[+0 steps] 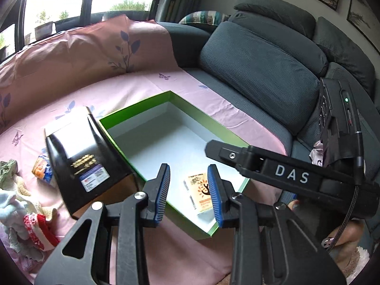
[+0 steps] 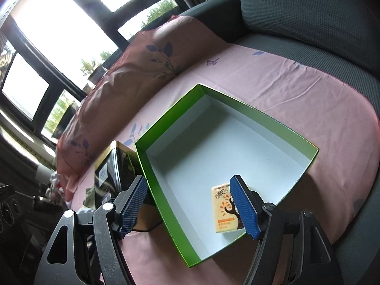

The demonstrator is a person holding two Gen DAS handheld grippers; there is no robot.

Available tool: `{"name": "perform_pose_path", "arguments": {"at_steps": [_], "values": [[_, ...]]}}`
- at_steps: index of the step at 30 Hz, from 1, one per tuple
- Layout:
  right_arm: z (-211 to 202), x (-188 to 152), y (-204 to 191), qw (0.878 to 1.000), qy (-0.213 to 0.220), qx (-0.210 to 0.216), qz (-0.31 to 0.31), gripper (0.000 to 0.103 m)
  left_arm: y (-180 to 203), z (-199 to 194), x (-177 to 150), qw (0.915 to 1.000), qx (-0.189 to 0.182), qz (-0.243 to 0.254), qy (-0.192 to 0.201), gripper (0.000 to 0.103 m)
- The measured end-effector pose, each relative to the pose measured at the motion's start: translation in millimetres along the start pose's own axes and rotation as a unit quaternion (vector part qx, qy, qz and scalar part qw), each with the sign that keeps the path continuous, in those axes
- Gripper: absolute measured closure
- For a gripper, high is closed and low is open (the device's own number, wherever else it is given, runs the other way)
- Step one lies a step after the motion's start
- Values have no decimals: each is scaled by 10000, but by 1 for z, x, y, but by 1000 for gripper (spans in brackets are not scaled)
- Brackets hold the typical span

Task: Organize soft objects
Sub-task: 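Withdraw the right gripper from the box back toward the soft toys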

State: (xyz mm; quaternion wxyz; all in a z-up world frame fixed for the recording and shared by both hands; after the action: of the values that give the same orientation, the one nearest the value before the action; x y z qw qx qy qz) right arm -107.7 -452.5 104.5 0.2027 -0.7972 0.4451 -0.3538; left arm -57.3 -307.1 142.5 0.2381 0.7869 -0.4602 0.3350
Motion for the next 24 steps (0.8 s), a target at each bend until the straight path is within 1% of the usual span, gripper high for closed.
{"name": "perform_pose_path", "arguments": {"at_steps": [1, 2, 3, 4, 5, 7, 9, 10, 12, 14, 16, 18, 20, 22, 24], "values": [[-3, -4, -3, 10000, -2, 41, -51, 29, -6, -9, -4, 9999, 57, -58, 62, 72], [-6, -8, -6, 9999, 4, 105, -99, 29, -12, -16, -8, 9998, 111, -148, 107, 70], [-9, -13, -9, 9998, 13, 132, -140, 27, -20, -23, -13, 9994, 172, -264, 139, 64], [-11, -18, -12, 9998, 32, 111, -181, 25, -28, -31, -18, 9988, 231, -390, 162, 62], [-13, -24, -15, 9997, 62, 70, -220, 20, -36, -39, -25, 9981, 295, -511, 171, 58], [-16, -36, -25, 9993, 64, 71, -365, 18, -52, -55, -40, 9960, 468, -747, 169, 54], [-16, -50, -36, 9985, -29, 128, -530, 18, -71, -73, -59, 9922, 702, -1011, 181, 43], [-15, -57, -42, 9981, -63, 112, -605, 17, -79, -83, -70, 9901, 818, -1121, 209, 40], [-12, -73, -52, 9972, -56, -14, -750, 15, -96, -104, -94, 9850, 1111, -1288, 288, 29], [-6, -90, -63, 9944, -113, -132, -1042, 14, -111, -124, -119, 9778, 1483, -1440, 339, 21], [2, -107, -75, 9904, -229, -205, -1346, 13, -125, -140, -143, 9691, 1788, -1669, 308, 20], [10, -121, -85, 9872, -373, -264, -1528, 14, -139, -152, -164, 9605, 1984, -1934, 242, 20], [14, -134, -95, 9842, -507, -228, -1680, 13, -148, -161, -182, 9523, 2163, -2147, 161, 20], [17, -145, -104, 9817, -573, -205, -1805, 13, -157, -167, -195, 9483, 2232, -2254, 121, 20], [19, -154, -112, 9805, -573, -231, -1867, 14, -166, -172, -207, 9419, 2304, -2443, 64, 20]]}}
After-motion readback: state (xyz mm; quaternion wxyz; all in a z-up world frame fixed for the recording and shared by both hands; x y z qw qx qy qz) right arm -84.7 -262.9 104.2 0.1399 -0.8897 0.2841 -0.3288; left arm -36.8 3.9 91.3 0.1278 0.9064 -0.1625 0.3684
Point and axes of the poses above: each gripper's, at about its wrist camera, not at the fingertips, and z roughly the way its jaws point, y to its right, x to its top, the point moved 3 cm from there along z, roughly the way its jaws point, and after that the axes turned 13 degrees about z, right-handed, at the moved point
